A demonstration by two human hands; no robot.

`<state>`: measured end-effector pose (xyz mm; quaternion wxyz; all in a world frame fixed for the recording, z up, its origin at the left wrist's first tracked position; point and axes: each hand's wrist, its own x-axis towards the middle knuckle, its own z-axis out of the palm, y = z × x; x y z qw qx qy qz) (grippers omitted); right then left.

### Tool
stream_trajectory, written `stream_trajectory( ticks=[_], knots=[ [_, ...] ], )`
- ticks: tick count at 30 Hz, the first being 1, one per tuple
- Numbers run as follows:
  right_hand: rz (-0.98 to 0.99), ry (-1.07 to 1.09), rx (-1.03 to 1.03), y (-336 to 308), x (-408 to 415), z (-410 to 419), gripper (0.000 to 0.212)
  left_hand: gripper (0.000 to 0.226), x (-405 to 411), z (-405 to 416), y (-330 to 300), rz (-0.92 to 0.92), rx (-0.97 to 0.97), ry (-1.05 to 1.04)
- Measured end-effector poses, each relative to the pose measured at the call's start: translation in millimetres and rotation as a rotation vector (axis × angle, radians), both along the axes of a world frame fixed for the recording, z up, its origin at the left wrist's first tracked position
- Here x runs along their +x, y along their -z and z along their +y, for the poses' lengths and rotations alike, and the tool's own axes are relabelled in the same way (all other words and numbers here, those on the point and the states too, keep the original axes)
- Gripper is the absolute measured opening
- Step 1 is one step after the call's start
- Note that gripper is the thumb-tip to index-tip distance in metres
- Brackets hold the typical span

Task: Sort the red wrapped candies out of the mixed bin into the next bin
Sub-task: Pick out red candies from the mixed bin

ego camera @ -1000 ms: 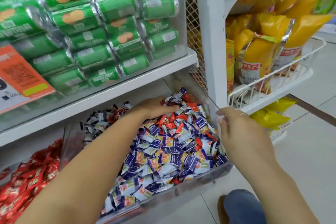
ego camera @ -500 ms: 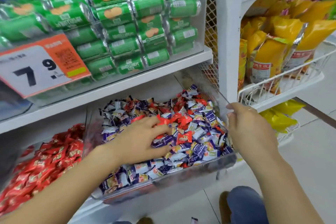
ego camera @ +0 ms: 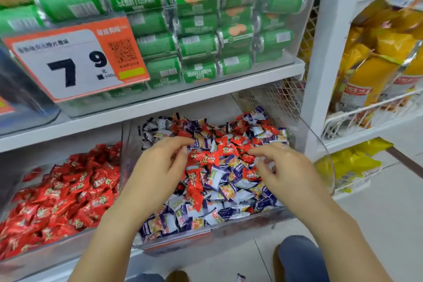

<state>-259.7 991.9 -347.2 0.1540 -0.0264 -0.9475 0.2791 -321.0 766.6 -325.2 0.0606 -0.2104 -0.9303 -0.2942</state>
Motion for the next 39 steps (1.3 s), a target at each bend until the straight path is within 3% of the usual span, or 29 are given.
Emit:
stream_trajectory(
  ticks=[6,9,11,15,18,22,24,28,31,35,39],
  knots=[
    [-0.255,-0.124,0.180,11.7,-3.8,-4.2,0.043,0.055,-3.8,18.3,20.5,0.014,-0.240,0.154],
    [-0.245,-0.088,0.215,13.4,-4.2,-3.9,0.043,0.041,-8.1,21.3,25.9,0.056,-0.314,0.191],
    [-0.208,-0.056,0.202,13.3,-4.4,-6.5,0.044,0.030,-7.1,19.7,24.0,0.083,-0.236,0.192],
    [-0.089,-0.002,0.028,6.3,-3.4,-12.1,0.044,0.028,0.8,10.6,15.0,0.060,0.000,0.081],
    [-0.017,0.006,-0.137,-0.2,-2.1,-14.9,0.025,0.029,2.5,-0.7,3.5,0.069,0.132,-0.026],
    [-0.084,0.016,-0.260,-10.5,-4.3,-24.4,0.027,0.043,0.8,-15.4,-8.9,0.037,0.122,-0.107],
    [-0.136,-0.007,-0.210,-12.6,-13.7,-29.4,0.026,0.047,2.4,-16.1,-10.1,0.003,0.065,-0.100],
    [-0.179,-0.049,-0.113,-7.1,-38.5,-45.8,0.015,0.031,6.5,-14.2,-11.5,-0.118,-0.026,-0.165],
    [-0.164,-0.052,-0.092,4.1,-53.3,-57.8,0.031,0.036,6.9,-10.2,-8.5,-0.143,-0.105,-0.212],
    [-0.198,-0.092,0.114,13.1,-63.3,-68.5,0.053,0.052,5.5,-1.6,1.1,-0.094,-0.243,-0.227],
    [-0.175,-0.154,0.172,10.8,-66.1,-71.2,0.038,0.034,0.7,-0.5,6.5,-0.035,-0.296,-0.193]
  ],
)
